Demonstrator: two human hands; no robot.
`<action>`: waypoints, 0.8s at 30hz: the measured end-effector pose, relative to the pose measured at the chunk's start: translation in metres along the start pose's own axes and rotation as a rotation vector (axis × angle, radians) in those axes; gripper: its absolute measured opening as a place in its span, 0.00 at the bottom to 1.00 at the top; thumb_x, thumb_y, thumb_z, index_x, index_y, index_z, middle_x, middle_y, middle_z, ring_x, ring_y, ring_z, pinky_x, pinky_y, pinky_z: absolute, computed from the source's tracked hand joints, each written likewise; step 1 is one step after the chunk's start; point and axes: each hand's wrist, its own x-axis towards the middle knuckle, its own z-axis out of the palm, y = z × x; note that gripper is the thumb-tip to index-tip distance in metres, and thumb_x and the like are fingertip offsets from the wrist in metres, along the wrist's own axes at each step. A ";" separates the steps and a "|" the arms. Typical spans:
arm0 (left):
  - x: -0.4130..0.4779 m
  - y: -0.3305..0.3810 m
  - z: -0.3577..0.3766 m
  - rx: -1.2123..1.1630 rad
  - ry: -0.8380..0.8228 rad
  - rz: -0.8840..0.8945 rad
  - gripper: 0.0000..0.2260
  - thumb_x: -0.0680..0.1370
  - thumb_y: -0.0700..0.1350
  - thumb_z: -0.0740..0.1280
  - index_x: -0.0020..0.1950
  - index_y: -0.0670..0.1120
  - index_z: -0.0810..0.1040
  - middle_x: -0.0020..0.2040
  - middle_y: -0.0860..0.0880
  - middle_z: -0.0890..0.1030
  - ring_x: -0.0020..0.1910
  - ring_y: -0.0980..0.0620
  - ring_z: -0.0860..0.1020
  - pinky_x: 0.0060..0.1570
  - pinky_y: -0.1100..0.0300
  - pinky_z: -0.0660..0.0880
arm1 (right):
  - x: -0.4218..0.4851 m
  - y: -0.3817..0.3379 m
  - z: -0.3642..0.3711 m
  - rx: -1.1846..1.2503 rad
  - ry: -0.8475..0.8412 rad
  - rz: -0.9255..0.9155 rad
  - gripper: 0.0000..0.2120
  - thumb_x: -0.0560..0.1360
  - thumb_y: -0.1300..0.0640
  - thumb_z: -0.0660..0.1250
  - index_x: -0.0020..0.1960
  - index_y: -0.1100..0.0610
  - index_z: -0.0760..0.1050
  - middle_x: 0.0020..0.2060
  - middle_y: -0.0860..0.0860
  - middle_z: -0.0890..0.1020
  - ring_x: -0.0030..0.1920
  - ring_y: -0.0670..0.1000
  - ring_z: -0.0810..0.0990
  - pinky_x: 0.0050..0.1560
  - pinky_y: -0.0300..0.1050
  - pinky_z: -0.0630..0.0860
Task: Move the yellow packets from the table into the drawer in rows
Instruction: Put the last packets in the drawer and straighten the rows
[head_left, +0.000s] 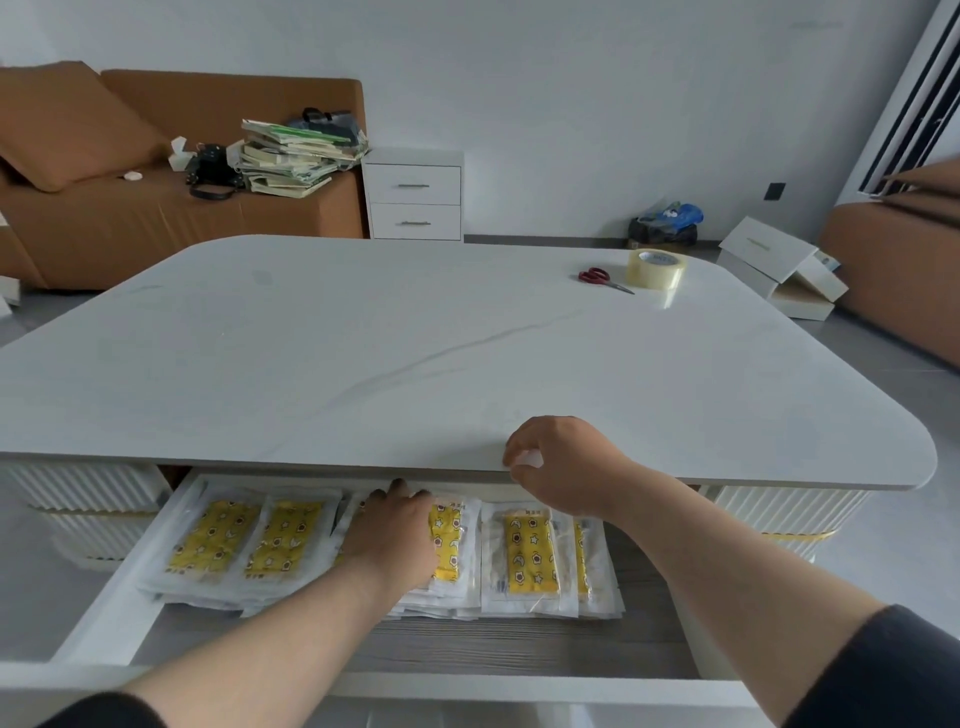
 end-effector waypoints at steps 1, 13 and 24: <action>0.001 -0.004 0.002 0.026 0.008 0.091 0.11 0.77 0.45 0.62 0.59 0.46 0.74 0.61 0.48 0.71 0.59 0.46 0.71 0.55 0.54 0.72 | 0.000 0.000 0.000 0.000 0.002 -0.001 0.09 0.77 0.54 0.64 0.52 0.48 0.82 0.55 0.42 0.81 0.55 0.46 0.77 0.56 0.38 0.73; -0.003 -0.025 -0.001 0.280 -0.183 0.598 0.38 0.73 0.61 0.67 0.76 0.46 0.58 0.79 0.47 0.54 0.77 0.48 0.52 0.75 0.53 0.51 | 0.001 0.000 -0.001 -0.008 0.017 -0.014 0.09 0.77 0.55 0.64 0.51 0.49 0.82 0.54 0.42 0.81 0.53 0.46 0.77 0.53 0.36 0.71; 0.005 -0.030 0.003 0.141 -0.203 0.574 0.33 0.75 0.58 0.66 0.76 0.47 0.58 0.75 0.51 0.58 0.73 0.51 0.60 0.71 0.58 0.61 | 0.001 0.000 -0.001 -0.010 0.024 -0.022 0.09 0.77 0.55 0.64 0.51 0.50 0.83 0.54 0.43 0.81 0.53 0.46 0.77 0.54 0.35 0.70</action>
